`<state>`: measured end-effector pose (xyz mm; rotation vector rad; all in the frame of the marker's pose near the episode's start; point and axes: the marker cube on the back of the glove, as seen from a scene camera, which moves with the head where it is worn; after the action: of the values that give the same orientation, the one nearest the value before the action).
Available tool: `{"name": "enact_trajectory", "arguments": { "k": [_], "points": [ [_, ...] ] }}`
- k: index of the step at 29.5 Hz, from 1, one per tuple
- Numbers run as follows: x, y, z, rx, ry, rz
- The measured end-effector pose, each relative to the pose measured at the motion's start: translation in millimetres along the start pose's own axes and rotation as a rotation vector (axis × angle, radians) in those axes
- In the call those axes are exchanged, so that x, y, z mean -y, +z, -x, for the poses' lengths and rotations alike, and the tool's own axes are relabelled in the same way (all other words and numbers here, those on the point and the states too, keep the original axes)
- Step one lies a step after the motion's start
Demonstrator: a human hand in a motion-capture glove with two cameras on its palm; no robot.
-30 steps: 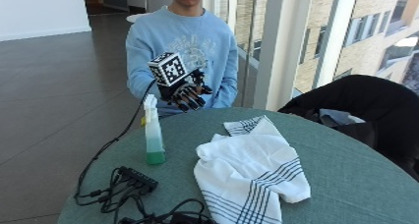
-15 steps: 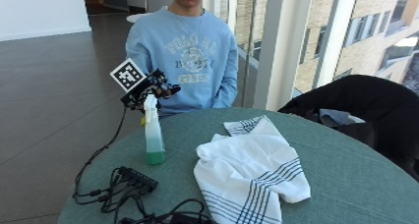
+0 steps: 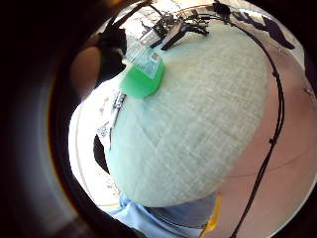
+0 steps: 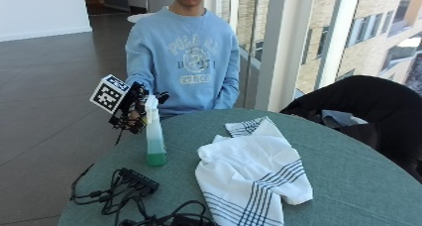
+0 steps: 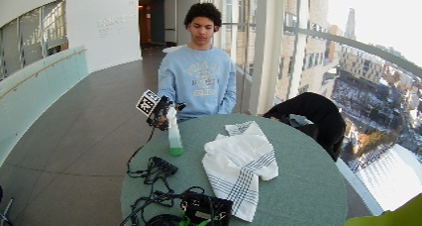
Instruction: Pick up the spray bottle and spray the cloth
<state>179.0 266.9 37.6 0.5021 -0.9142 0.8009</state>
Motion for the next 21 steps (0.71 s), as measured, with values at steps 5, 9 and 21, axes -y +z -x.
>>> {"name": "enact_trajectory", "arguments": {
  "k": [5, 9, 21],
  "points": [
    [24.2, 8.7, -6.4, 0.082, 0.020, -0.005],
    [44.0, 18.9, -11.6, 0.139, 0.013, -0.003],
    [73.7, 46.3, -18.9, 0.205, -0.004, -0.017]
  ]
}}
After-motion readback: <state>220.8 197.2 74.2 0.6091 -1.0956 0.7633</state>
